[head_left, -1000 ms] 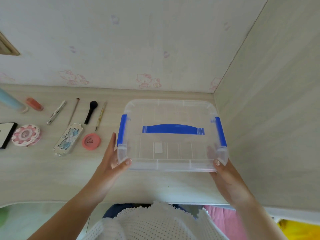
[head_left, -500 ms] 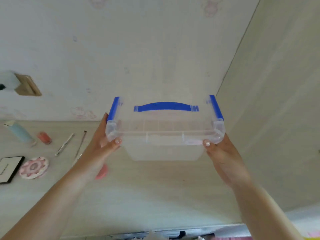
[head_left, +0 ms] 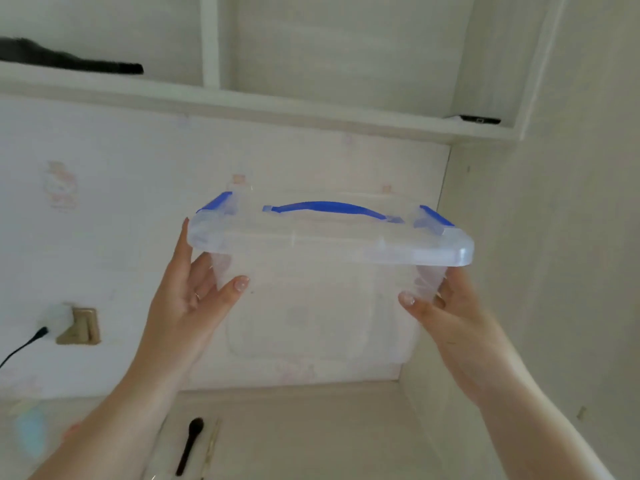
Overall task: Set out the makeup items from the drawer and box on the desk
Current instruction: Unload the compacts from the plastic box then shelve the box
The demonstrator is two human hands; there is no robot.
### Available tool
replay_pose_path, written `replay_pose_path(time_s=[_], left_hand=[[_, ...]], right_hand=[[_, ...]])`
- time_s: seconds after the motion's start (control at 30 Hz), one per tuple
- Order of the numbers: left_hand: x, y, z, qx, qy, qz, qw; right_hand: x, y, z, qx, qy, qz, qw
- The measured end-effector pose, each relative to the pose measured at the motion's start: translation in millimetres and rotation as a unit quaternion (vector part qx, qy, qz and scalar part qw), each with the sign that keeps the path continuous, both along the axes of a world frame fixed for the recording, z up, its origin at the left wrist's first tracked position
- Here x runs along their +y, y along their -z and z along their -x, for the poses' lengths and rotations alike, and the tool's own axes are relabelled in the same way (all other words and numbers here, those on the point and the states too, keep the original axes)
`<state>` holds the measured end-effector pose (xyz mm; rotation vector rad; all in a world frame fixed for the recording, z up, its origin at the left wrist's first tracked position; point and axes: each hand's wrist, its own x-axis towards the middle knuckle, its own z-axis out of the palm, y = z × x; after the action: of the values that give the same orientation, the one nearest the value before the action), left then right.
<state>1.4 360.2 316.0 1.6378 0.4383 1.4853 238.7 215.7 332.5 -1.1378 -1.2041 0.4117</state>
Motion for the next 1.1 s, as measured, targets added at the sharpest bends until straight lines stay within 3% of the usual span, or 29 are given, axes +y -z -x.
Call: replay_pose_path(time_s=[0.33, 0.57, 0.7, 0.97, 1.1], left_hand=[[-23, -79, 20, -0.053, 0.016, -0.082, 0.995], [-15, -151, 27, 0.019, 0.072, -0.192, 0.979], [-3, -198, 21, 0.004, 0.057, -0.233, 0.971], [18, -270, 9, -0.028, 0.057, -0.258, 0.964], [43, -293, -5, 0.007, 0.063, -0.26, 0.964]], right_hand=[[-24, -77, 12, -0.029, -0.005, -0.108, 0.994], [-28, -154, 14, -0.07, 0.0, -0.161, 0.984], [-21, -200, 12, -0.103, 0.008, -0.19, 0.976], [15, -266, -3, -0.136, 0.033, -0.201, 0.97], [53, -286, -17, -0.137, 0.049, -0.195, 0.97]])
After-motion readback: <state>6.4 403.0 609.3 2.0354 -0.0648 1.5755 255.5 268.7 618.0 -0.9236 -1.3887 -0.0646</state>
